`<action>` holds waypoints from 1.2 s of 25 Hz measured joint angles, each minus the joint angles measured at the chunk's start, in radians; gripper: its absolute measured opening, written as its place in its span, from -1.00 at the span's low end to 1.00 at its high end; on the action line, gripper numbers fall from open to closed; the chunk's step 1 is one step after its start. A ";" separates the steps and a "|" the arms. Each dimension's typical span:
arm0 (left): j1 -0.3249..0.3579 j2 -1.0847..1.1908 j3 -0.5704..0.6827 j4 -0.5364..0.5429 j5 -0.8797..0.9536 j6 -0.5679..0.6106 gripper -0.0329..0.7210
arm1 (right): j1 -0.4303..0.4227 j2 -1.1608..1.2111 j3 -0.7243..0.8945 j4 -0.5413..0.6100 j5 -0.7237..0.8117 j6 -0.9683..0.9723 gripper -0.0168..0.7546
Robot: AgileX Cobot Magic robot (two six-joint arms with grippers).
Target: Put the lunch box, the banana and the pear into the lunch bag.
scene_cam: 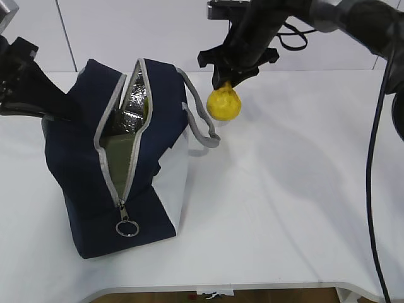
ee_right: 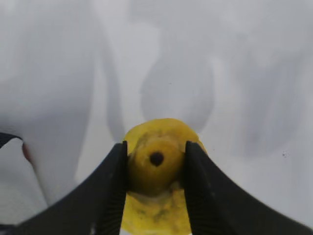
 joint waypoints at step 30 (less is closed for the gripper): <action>0.000 0.000 0.000 -0.011 -0.008 0.000 -0.91 | 0.033 -0.412 0.281 0.551 0.116 -0.132 -0.27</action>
